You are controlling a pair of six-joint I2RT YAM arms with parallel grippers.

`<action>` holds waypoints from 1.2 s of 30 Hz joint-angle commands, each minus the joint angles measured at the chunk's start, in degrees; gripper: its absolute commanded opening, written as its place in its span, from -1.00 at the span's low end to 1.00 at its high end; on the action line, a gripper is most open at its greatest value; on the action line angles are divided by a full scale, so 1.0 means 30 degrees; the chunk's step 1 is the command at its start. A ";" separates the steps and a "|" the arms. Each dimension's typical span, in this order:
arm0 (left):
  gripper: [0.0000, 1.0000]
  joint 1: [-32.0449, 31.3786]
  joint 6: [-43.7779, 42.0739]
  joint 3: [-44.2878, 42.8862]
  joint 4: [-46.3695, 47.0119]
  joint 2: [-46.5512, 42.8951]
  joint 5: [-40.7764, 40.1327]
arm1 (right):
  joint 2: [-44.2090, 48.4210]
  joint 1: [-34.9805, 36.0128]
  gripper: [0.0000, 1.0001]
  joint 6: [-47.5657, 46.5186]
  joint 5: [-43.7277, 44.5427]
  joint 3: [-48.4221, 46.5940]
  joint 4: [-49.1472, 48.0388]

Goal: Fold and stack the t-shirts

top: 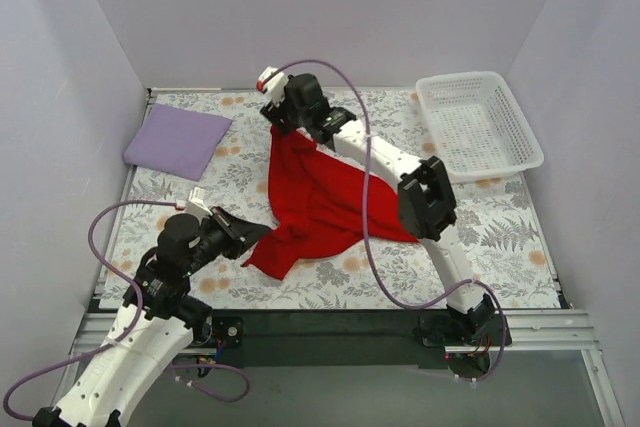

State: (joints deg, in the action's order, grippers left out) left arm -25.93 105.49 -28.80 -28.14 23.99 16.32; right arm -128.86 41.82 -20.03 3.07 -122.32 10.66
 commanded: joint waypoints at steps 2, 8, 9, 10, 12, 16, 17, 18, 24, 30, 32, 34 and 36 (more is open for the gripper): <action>-0.93 0.0090 0.3007 -0.0713 -0.2540 0.0613 -0.6986 | 0.0265 0.0181 0.87 -0.0795 0.5660 -0.0187 -0.3671; 0.21 0.0119 -0.0318 -0.2381 -0.3129 0.1965 -0.8397 | 0.6555 -0.3944 0.96 0.0007 -1.0017 0.4752 0.2152; 0.33 0.0119 -0.1026 -0.2616 -0.3042 0.1907 -0.8427 | 0.7639 -0.4589 0.96 -0.0669 -1.2338 0.6160 0.2799; 0.40 0.0119 -0.1845 -0.2879 -0.2955 0.1848 -0.8311 | 0.9999 -0.5523 0.97 -0.2242 -1.4247 0.7509 0.3937; 0.49 0.0119 -0.3745 -0.3407 -0.2750 0.1702 -0.8077 | 1.2267 -0.6000 0.97 -0.4474 -1.7221 1.1406 0.5783; 0.57 0.0090 -0.6332 -0.4023 -0.2077 0.1642 -0.7142 | 1.7916 -0.6002 0.97 -0.7353 -1.7167 1.7588 0.7697; 0.57 0.0119 -0.6858 -0.4430 -0.1785 0.1759 -0.6993 | 1.8629 -0.6002 0.97 -0.7414 -1.6760 1.8586 0.7698; 0.58 0.0090 -0.7327 -0.4608 -0.1637 0.1905 -0.6759 | 1.9303 -0.6002 0.97 -0.7473 -1.6611 2.0308 0.7698; 0.65 0.0119 -1.2892 -0.6042 -0.0200 0.4655 -0.3452 | 2.2297 -0.7901 0.97 -0.7827 -1.6141 2.3604 0.7435; 0.66 0.0119 -1.4305 -0.6221 0.0765 0.8489 -0.2452 | 2.3614 -1.1037 0.97 -0.7736 -1.8130 2.5683 0.6996; 0.65 0.0119 -1.4130 -0.6221 0.1436 0.9402 -0.2246 | 2.4142 -1.2151 0.97 -0.7737 -1.9122 2.6588 0.6820; 0.65 0.0119 -1.3954 -0.6280 0.2139 1.0425 -0.2274 | 2.4406 -1.2708 0.97 -0.7766 -1.9741 2.7700 0.6703; 0.65 0.0119 -1.3720 -0.6338 0.2523 1.0985 -0.2450 | 2.4379 -1.3117 0.97 -0.7678 -2.0735 2.8524 0.6557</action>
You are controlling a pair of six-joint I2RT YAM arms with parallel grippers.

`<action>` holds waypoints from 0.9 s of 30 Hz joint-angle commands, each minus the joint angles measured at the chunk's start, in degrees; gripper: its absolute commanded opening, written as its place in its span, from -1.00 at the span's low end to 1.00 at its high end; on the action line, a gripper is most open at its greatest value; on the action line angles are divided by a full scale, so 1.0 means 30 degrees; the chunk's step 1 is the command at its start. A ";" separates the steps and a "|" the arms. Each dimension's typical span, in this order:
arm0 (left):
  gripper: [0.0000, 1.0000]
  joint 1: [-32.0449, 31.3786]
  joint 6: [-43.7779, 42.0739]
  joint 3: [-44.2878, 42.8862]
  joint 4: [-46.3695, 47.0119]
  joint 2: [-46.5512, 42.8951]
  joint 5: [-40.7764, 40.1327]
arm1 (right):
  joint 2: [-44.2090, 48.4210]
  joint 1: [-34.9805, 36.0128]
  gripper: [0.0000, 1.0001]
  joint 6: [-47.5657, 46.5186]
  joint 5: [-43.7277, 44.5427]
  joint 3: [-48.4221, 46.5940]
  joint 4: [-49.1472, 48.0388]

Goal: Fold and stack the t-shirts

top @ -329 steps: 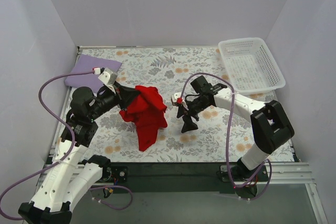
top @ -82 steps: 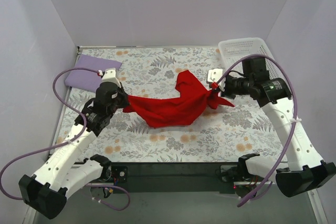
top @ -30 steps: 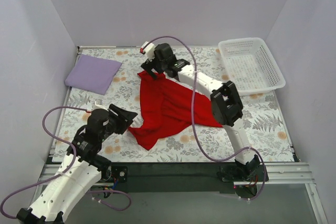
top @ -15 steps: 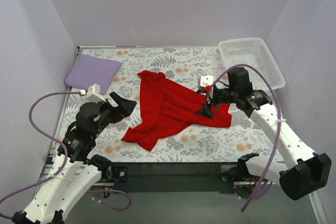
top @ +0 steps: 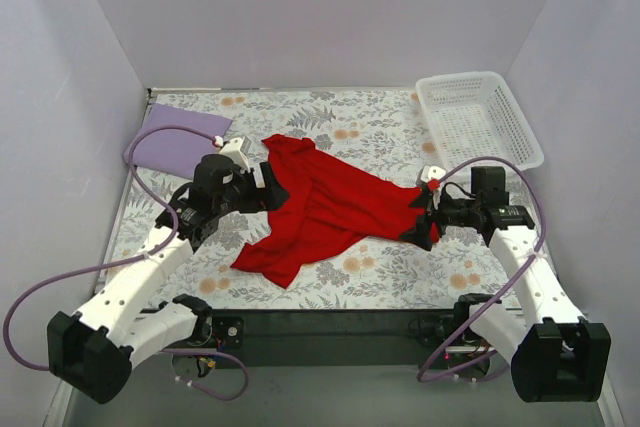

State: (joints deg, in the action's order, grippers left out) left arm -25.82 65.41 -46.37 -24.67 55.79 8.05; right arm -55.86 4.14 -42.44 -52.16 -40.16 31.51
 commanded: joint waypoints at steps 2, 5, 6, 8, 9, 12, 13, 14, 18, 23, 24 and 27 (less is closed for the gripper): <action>0.65 0.0053 -0.0182 -0.0568 0.1803 0.1147 0.0041 | 0.0132 -0.0823 0.96 -0.0446 -0.1925 0.0939 -0.0072; 0.65 0.0083 0.0316 -0.0540 0.2214 0.2114 -0.0311 | 0.0192 -0.1175 0.96 -0.0474 -0.1977 0.0936 -0.0218; 0.65 0.0112 0.0433 -0.0511 0.2303 0.2319 -0.0428 | -0.0012 -0.1176 0.96 -0.0445 -0.1949 0.0820 -0.0219; 0.64 0.0112 0.0872 -0.0569 0.2478 0.3022 -0.0778 | -0.0131 -0.1205 0.94 -0.0357 -0.1629 0.0790 -0.0248; 0.64 0.0112 0.0931 -0.0656 0.2538 0.3285 -0.0867 | -0.0161 -0.1205 0.94 -0.0328 -0.1568 0.0819 -0.0277; 0.64 0.0141 0.1546 -0.0977 0.2655 0.4194 -0.1775 | -0.0161 -0.1205 0.93 -0.0211 -0.1305 0.0761 -0.0277; 0.64 0.0141 0.1576 -0.1095 0.2655 0.4399 -0.1893 | -0.0132 -0.1176 0.93 -0.0181 -0.1246 0.0760 -0.0249; 0.64 0.0199 0.1780 -0.1241 0.2626 0.4836 -0.1952 | -0.0074 -0.1176 0.93 -0.0181 -0.1130 0.0760 -0.0277; 0.63 0.0229 0.1928 -0.1564 0.2830 0.5542 -0.1924 | -0.0073 -0.1205 0.93 -0.0064 -0.1041 0.0819 -0.0336; 0.63 0.0258 0.1958 -0.1565 0.3123 0.5983 -0.2040 | -0.0366 -0.1176 0.93 0.0170 -0.0953 0.0761 -0.0453; 0.63 0.0287 0.1957 -0.1536 0.3182 0.6041 -0.2040 | -0.0482 -0.1176 0.93 0.0199 -0.1011 0.0760 -0.0482; 0.63 0.0317 0.2132 -0.1623 0.3329 0.6392 -0.2245 | -0.0541 -0.1205 0.93 0.0200 -0.0982 0.0760 -0.0511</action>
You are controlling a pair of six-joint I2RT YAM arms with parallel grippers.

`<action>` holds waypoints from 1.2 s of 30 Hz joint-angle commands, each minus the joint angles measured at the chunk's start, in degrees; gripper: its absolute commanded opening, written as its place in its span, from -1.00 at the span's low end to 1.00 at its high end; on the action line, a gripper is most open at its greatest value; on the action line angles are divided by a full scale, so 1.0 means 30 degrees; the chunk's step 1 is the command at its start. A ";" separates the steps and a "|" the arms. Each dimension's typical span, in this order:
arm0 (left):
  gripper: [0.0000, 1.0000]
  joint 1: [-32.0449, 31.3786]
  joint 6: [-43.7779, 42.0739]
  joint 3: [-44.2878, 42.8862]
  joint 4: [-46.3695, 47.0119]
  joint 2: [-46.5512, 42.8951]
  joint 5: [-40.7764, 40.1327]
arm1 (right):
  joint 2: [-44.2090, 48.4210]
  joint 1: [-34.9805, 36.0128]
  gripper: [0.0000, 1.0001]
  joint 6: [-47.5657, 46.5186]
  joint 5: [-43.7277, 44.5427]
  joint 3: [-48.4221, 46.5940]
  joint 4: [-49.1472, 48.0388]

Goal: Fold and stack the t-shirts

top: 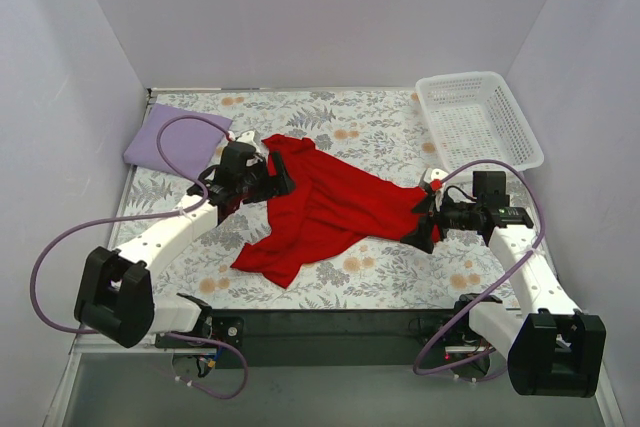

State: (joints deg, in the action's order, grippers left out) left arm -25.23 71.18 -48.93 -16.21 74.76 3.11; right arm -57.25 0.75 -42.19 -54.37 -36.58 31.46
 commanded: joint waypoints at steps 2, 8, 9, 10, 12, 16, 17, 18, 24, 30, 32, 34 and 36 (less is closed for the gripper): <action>0.63 0.0237 0.0443 -0.1033 0.0597 0.0537 -0.0804 | -0.0163 -0.0075 0.93 0.0178 -0.0275 -0.0434 -0.0497; 0.61 0.0647 0.1322 -0.2700 0.0656 0.2612 -0.1742 | -0.0047 -0.0046 0.93 0.0208 -0.0217 -0.0376 -0.0497; 0.60 0.0677 0.1381 -0.2966 0.0627 0.2908 -0.1741 | -0.0017 -0.0046 0.93 0.0208 -0.0217 -0.0376 -0.0497; 0.60 0.0735 0.1469 -0.3171 0.0627 0.3288 -0.1683 | 0.0012 -0.0046 0.93 0.0237 -0.0188 -0.0347 -0.0497; 0.58 0.0852 0.1616 -0.4017 0.0598 0.4514 -0.1595 | 0.0042 -0.0047 0.93 0.0237 -0.0246 -0.0347 -0.0497; 0.53 0.1057 0.1383 -0.5715 0.0422 0.6774 -0.1711 | 0.0071 -0.0046 0.93 0.0208 -0.0304 -0.0347 -0.0497; 0.52 0.1087 0.1150 -0.6099 0.0393 0.7359 -0.1857 | 0.0100 -0.0075 0.93 0.0237 -0.0305 -0.0318 -0.0526; 0.46 0.1174 0.1002 -0.6509 0.0306 0.8264 -0.1975 | 0.0129 -0.0047 0.93 0.0237 -0.0305 -0.0317 -0.0498; 0.29 0.1380 -0.0168 -1.0376 -0.0661 1.1695 -0.3147 | 0.0188 -0.0075 0.93 0.0237 -0.0363 -0.0288 -0.0497; 0.18 0.1409 -0.0639 -1.3221 -0.2681 1.4541 -0.4347 | 0.0276 -0.0047 0.93 0.0237 -0.0422 -0.0317 -0.0497; 0.14 0.1438 -0.0932 -1.3426 -0.2713 1.4921 -0.4552 | 0.0276 -0.0076 0.93 0.0237 -0.0451 -0.0317 -0.0498; -0.05 0.1439 -0.1340 -1.3661 -0.2713 1.5098 -0.4583 | 0.0276 -0.0047 0.93 0.0237 -0.0509 -0.0317 -0.0497; -0.50 0.1439 -0.1605 -1.4128 -0.2713 1.5245 -0.4612 | 0.0247 -0.0075 0.93 0.0237 -0.0509 -0.0317 -0.0526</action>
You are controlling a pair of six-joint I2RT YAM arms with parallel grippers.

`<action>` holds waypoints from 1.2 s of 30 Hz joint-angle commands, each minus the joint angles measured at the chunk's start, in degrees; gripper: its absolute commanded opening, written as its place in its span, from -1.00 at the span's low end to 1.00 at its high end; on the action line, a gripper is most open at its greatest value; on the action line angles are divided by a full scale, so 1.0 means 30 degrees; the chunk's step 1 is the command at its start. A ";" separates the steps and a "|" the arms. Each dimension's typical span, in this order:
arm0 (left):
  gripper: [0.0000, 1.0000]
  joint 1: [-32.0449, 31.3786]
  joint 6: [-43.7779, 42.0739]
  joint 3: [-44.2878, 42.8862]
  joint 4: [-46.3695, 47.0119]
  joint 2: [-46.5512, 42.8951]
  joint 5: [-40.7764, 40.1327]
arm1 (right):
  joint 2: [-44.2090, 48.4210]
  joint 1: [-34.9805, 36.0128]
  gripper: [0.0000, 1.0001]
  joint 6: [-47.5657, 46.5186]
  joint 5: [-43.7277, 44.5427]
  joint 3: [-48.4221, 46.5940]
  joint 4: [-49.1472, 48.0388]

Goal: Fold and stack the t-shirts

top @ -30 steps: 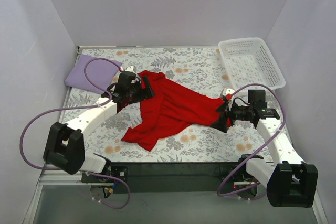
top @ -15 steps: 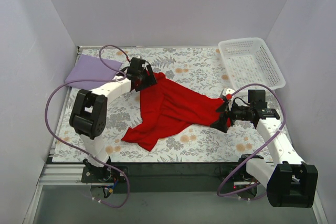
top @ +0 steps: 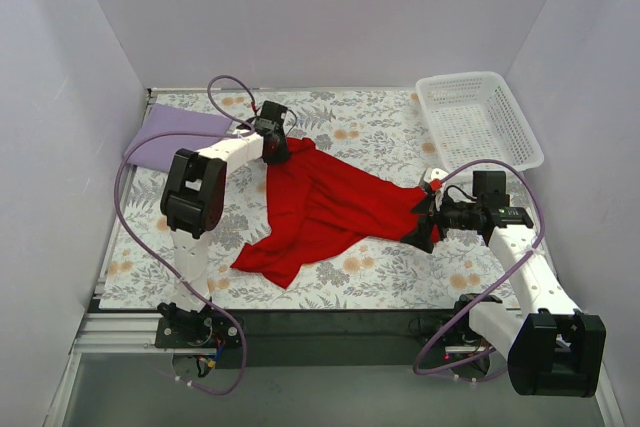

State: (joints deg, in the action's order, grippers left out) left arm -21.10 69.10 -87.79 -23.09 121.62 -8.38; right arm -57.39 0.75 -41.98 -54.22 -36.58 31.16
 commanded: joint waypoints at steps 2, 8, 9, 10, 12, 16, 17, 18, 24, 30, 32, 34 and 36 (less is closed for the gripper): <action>-0.87 0.0062 -0.1147 -0.1468 -0.0535 -0.0433 -0.0897 | 0.0291 -0.0046 0.93 0.0135 -0.0503 -0.0288 -0.0424; -1.00 0.0207 -0.1998 -0.0097 -0.0418 -0.2978 -0.1454 | 0.0291 -0.0075 0.93 0.0164 -0.0444 -0.0288 -0.0396; -1.00 0.0324 -0.1998 0.0371 -0.0418 -0.3591 -0.1367 | 0.0291 -0.0047 0.93 0.0164 -0.0444 -0.0288 -0.0424; -1.00 0.0499 -0.1940 0.0898 -0.0273 -0.4613 -0.0989 | 0.0291 -0.0046 0.93 0.0164 -0.0444 -0.0288 -0.0396; -1.00 0.1202 -0.1619 0.2772 -0.0126 -0.5848 -0.0257 | 0.0261 -0.0046 0.93 0.0135 -0.0473 -0.0288 -0.0395; -1.00 0.3219 -0.0418 0.5849 0.0051 -0.8572 0.2086 | 0.0232 -0.0075 0.93 0.0164 -0.0502 -0.0288 -0.0424; -1.00 0.3574 -0.0271 0.7102 0.0051 -0.9477 0.3541 | 0.0232 -0.0047 0.93 0.0135 -0.0502 -0.0259 -0.0396; -1.00 0.3780 -0.0154 0.7636 0.0080 -0.9950 0.4078 | 0.0232 -0.0075 0.93 0.0164 -0.0531 -0.0259 -0.0395; -1.00 0.4632 -0.0269 1.0800 -0.0651 -1.2323 0.6192 | 0.0232 -0.0076 0.93 0.0135 -0.0385 -0.0230 -0.0396; -0.70 0.5246 -0.0622 1.1859 -0.1850 -1.3527 0.6016 | 0.0144 -0.0047 0.93 0.0135 -0.0297 -0.0141 -0.0395; -0.43 0.5423 -0.0796 1.2299 -0.1970 -1.4404 0.6133 | 0.0115 -0.0075 0.93 0.0135 -0.0239 -0.0171 -0.0424; -0.11 0.5423 -0.1060 1.2533 -0.2088 -1.5659 0.6046 | 0.0028 -0.0076 0.93 0.0135 -0.0268 -0.0171 -0.0395; 0.08 0.5423 -0.1468 1.2476 -0.1972 -1.6484 0.6017 | -0.0032 -0.0075 0.93 0.0135 -0.0326 -0.0200 -0.0395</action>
State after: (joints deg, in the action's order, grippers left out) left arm -4.97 66.76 -50.09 -28.77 78.35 8.88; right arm -57.39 0.75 -41.98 -54.17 -36.58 31.14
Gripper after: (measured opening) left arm 0.515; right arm 0.970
